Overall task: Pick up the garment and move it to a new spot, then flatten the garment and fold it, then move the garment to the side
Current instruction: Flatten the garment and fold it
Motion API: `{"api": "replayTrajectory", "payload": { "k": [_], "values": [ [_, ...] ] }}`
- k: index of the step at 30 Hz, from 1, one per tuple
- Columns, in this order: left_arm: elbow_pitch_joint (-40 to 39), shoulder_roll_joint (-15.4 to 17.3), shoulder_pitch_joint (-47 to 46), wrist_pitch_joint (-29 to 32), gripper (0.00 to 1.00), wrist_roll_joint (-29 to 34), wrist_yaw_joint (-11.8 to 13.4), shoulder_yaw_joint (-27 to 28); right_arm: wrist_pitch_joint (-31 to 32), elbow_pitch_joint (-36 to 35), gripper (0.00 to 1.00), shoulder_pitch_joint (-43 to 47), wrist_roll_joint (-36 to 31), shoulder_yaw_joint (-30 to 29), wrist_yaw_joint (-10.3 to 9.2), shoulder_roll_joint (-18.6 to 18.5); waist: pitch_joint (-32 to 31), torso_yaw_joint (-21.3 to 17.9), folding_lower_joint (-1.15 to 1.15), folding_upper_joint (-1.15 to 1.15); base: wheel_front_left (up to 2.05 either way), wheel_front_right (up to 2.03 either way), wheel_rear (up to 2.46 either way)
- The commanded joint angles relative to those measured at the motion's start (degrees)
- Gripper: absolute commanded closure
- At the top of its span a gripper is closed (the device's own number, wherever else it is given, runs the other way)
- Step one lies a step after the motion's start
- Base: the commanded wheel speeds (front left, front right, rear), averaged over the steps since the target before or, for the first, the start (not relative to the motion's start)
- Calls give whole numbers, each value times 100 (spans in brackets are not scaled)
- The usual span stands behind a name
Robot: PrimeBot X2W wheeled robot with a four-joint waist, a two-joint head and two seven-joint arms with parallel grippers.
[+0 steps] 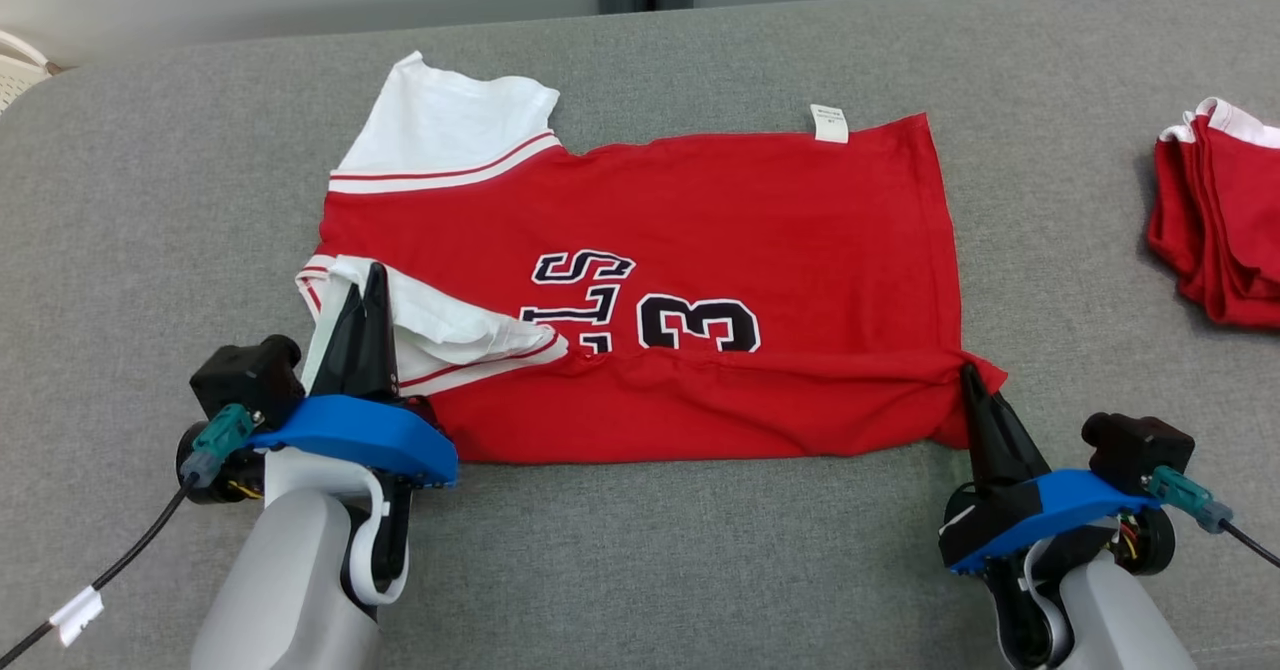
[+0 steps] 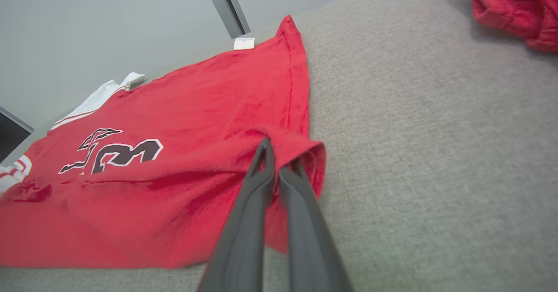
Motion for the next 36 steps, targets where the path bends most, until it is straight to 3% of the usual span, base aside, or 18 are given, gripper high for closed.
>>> {"api": "replayTrajectory", "payload": {
  "k": [1, 3, 4, 5, 6, 8, 23, 29, 36],
  "values": [
    [59, 1, -109, -50, 100, 28, -10, 26, -50, 31, 100, -115, 24, 14, 3, -10, 10, -5, -1, -1, 0, 0, 0],
    [269, -23, -251, -81, 100, 66, -13, 14, -86, 119, 100, -200, 36, 60, 3, -9, 29, -21, -1, -1, 0, 0, 0],
    [386, -42, -306, -87, 100, 53, -14, 6, -99, 156, 84, -240, 39, 76, 3, -10, 35, -30, -1, -1, 0, 0, 0],
    [491, -56, -368, -100, 100, 58, -14, 2, -121, 188, 58, -287, 31, 76, 3, -10, 39, -39, -1, -1, 0, 0, 0],
    [582, -61, -425, -110, 78, 87, 13, 5, -150, 202, 1, -327, -6, 66, 3, -12, 41, -49, -1, -1, 0, 0, 0],
    [685, -85, -527, -150, 0, 114, 50, 30, -196, 187, 0, -391, -58, 68, 3, -9, 38, -63, -1, -1, 0, 0, 0],
    [103, -33, 287, -127, 0, 54, 100, 389, -275, -602, 0, 208, -790, -400, 3, -7, -473, 165, -1, -1, 0, 0, 0],
    [-215, 153, 955, 630, 0, -203, 262, 503, -234, -794, 0, 606, -978, -466, 3, -10, -706, 263, -1, -1, 0, 0, 0],
    [-577, 57, 1562, 1742, 0, -791, 451, 626, -132, -904, 0, 789, -1039, -420, 3, -9, -742, 245, -1, -1, 0, 0, 0]
  ]
}}
